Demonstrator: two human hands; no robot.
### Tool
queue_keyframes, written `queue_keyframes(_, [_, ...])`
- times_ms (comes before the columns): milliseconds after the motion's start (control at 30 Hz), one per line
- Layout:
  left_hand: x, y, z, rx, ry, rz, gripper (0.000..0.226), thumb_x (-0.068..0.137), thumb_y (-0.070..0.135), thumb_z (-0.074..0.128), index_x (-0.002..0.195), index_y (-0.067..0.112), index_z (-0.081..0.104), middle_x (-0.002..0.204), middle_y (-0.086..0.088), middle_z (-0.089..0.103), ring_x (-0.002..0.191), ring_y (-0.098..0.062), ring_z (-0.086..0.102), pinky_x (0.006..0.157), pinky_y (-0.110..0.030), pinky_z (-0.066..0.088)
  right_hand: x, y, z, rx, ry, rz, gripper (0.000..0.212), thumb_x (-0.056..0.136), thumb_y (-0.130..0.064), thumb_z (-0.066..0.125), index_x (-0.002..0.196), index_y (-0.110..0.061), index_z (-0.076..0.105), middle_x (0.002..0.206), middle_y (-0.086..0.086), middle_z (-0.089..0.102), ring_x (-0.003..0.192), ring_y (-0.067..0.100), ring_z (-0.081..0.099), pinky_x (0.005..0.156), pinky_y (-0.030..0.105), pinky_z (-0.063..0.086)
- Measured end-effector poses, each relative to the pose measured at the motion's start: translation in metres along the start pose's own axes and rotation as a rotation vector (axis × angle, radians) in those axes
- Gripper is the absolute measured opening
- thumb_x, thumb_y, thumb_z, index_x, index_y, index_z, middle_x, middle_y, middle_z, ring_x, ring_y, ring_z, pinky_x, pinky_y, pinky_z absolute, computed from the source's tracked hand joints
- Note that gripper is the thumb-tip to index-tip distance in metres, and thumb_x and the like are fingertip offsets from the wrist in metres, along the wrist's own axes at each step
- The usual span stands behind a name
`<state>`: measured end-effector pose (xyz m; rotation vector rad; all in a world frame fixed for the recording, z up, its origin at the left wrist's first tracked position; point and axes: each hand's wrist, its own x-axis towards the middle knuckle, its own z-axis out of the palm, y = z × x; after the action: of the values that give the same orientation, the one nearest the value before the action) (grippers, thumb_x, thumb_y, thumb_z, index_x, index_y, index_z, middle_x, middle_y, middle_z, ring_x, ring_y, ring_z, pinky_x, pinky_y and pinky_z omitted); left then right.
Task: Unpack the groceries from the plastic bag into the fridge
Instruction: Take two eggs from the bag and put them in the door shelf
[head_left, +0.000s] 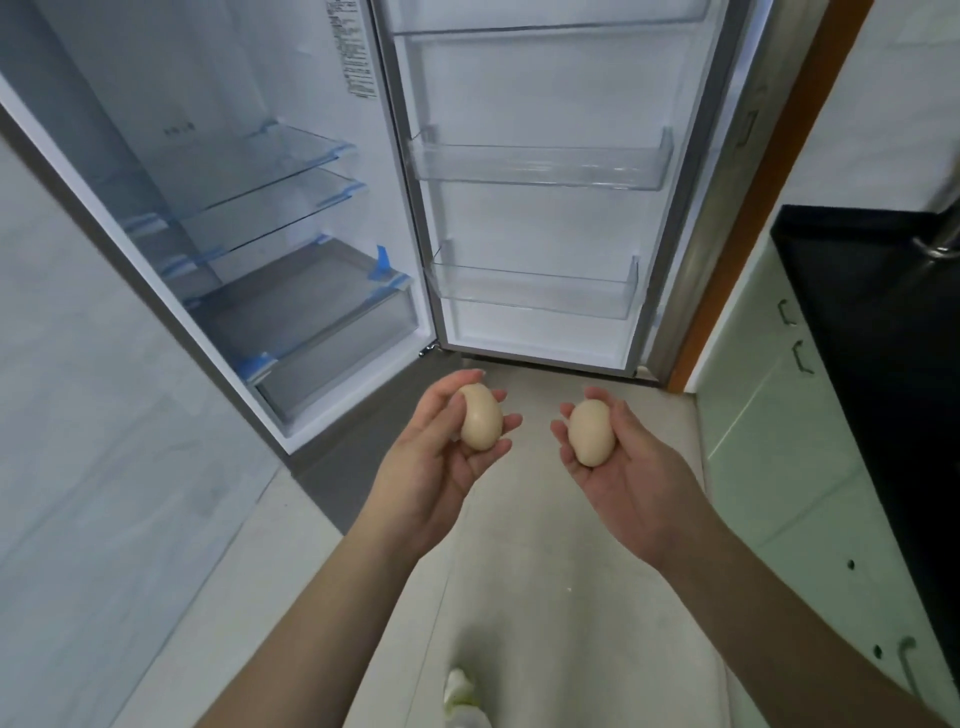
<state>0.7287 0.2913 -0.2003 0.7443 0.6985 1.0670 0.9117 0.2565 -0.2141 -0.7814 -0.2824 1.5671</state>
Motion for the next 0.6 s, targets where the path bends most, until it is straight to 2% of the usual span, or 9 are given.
queue_keyframes(167, [0.059, 0.033, -0.022, 0.025, -0.053, 0.034, 0.024, 0.1, 0.021, 0.045, 0.113, 0.022, 0.065, 0.121, -0.014, 0.065, 0.105, -0.03, 0.065, 0.074, -0.03, 0.056, 0.065, -0.004, 0.039, -0.02, -0.025, -0.04, 0.028, 0.09, -0.03, 0.049, 0.111, -0.017, 0.062, 0.106, 0.011, 0.064, 0.094, 0.022, 0.062, 0.085, 0.032, 0.047])
queue_keyframes(233, [0.08, 0.05, -0.033, 0.015, -0.065, 0.044, 0.024, 0.096, 0.024, 0.049, 0.111, 0.024, 0.067, 0.121, -0.014, 0.065, 0.104, -0.03, 0.065, 0.074, -0.03, 0.056, 0.088, -0.009, 0.058, -0.024, -0.034, -0.055, 0.032, 0.084, -0.031, 0.053, 0.111, -0.017, 0.063, 0.11, 0.011, 0.063, 0.094, 0.022, 0.063, 0.087, 0.031, 0.048])
queue_keyframes(333, [0.112, 0.082, -0.046, -0.003, -0.094, 0.046, 0.024, 0.09, 0.025, 0.052, 0.108, 0.024, 0.069, 0.12, -0.01, 0.066, 0.099, -0.029, 0.067, 0.072, -0.029, 0.058, 0.118, -0.016, 0.088, -0.059, -0.03, -0.063, 0.031, 0.085, -0.029, 0.056, 0.111, -0.016, 0.064, 0.111, 0.011, 0.06, 0.097, 0.024, 0.064, 0.091, 0.032, 0.048])
queue_keyframes(467, [0.155, 0.116, -0.06, 0.056, -0.158, 0.052, 0.026, 0.091, 0.026, 0.052, 0.111, 0.022, 0.068, 0.124, -0.004, 0.064, 0.101, -0.03, 0.067, 0.074, -0.03, 0.059, 0.153, -0.022, 0.111, -0.114, -0.052, -0.104, 0.028, 0.096, -0.024, 0.046, 0.118, -0.017, 0.063, 0.115, 0.012, 0.06, 0.103, 0.025, 0.061, 0.089, 0.032, 0.049])
queue_keyframes(600, [0.192, 0.138, -0.061, 0.116, -0.207, 0.063, 0.027, 0.097, 0.026, 0.048, 0.117, 0.024, 0.065, 0.125, -0.009, 0.064, 0.104, -0.033, 0.066, 0.073, -0.031, 0.058, 0.183, -0.038, 0.123, -0.183, -0.083, -0.161, 0.032, 0.1, -0.018, 0.039, 0.122, -0.019, 0.062, 0.117, 0.012, 0.061, 0.103, 0.024, 0.063, 0.087, 0.032, 0.05])
